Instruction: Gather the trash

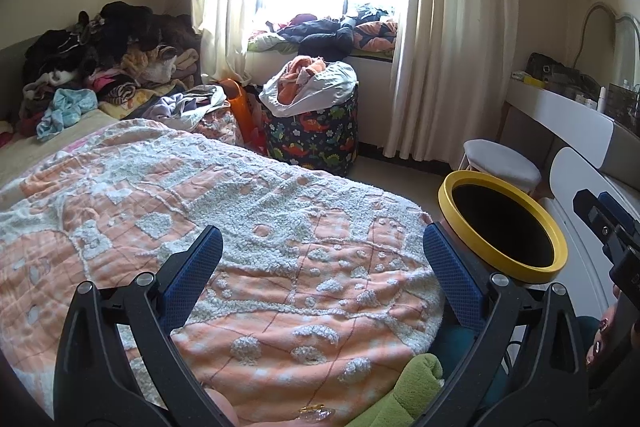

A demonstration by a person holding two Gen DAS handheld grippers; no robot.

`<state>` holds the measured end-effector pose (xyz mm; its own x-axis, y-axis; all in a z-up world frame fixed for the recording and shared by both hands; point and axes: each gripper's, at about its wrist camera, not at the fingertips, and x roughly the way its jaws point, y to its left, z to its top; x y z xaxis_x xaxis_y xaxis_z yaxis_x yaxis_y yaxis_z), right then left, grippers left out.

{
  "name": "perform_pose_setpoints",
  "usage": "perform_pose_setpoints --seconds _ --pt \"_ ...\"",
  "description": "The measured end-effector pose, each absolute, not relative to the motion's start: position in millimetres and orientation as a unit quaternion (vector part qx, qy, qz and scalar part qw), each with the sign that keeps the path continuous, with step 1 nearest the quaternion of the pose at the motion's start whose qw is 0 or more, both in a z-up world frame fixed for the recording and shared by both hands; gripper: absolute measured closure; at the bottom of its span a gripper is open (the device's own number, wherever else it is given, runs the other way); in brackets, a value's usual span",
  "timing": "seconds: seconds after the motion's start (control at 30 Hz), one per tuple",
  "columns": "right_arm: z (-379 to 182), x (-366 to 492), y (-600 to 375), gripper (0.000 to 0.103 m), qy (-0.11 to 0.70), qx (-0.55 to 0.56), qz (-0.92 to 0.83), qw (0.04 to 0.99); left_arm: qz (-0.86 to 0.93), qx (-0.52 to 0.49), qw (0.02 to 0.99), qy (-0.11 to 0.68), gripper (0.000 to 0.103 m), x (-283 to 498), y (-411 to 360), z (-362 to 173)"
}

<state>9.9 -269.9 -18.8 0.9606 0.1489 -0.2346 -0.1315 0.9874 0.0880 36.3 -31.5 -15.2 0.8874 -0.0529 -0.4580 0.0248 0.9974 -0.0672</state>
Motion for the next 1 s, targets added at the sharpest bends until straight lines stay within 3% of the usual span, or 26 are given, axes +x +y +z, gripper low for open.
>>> perform_pose_setpoints --seconds 1.0 --pt "-20.8 11.2 -271.3 0.007 0.124 0.039 0.071 0.989 -0.022 -0.029 0.971 0.238 0.011 36.8 -34.8 -16.8"
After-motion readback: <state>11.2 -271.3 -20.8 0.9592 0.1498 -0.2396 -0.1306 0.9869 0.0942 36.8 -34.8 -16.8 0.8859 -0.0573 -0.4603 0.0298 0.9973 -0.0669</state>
